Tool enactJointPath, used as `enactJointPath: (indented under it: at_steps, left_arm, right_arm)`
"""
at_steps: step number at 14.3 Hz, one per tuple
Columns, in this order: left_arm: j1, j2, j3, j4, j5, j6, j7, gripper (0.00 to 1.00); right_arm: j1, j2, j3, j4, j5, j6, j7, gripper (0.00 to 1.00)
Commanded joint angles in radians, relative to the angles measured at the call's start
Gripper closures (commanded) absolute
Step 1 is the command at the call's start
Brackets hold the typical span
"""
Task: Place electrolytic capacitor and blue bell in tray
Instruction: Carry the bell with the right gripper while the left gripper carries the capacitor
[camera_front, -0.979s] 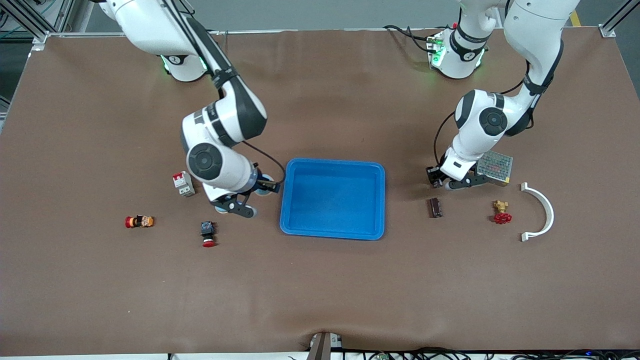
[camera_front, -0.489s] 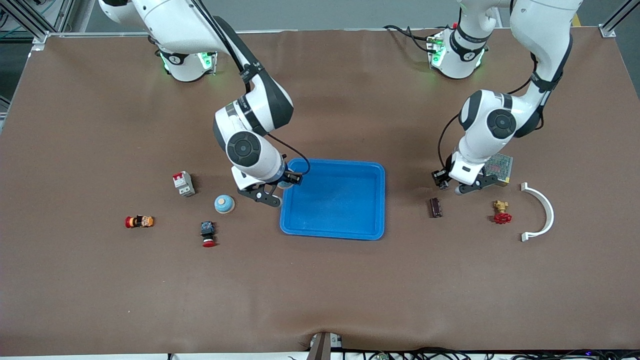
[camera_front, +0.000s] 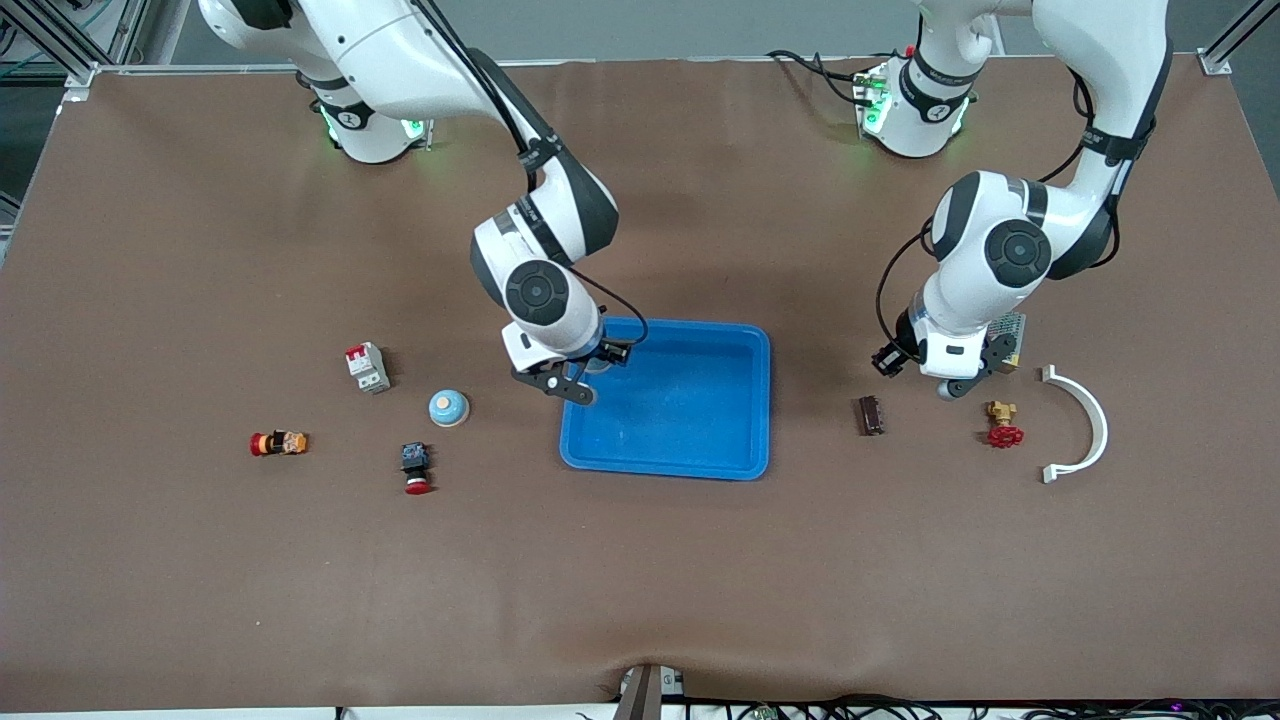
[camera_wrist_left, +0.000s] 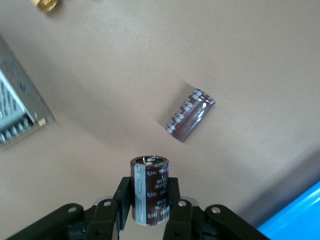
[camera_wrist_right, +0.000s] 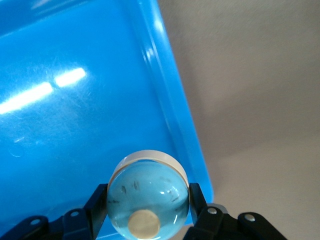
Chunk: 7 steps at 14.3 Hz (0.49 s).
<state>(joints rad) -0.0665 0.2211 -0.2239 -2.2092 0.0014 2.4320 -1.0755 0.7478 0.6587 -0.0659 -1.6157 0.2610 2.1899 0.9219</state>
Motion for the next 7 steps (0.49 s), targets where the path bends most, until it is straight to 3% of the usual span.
enactJointPath:
  at_steps: [1,7]
  left_arm:
    - [-0.010,-0.002,-0.032,0.046,0.019,-0.027,-0.196,1.00]
    - [-0.016,0.013,-0.074,0.101,0.009,-0.024,-0.545,1.00]
  right_arm:
    - [0.024,0.028,-0.009,0.005,0.023,0.043,0.023,0.41]
    - [0.038,0.064,-0.009,0.003,0.023,0.097,0.034,0.41]
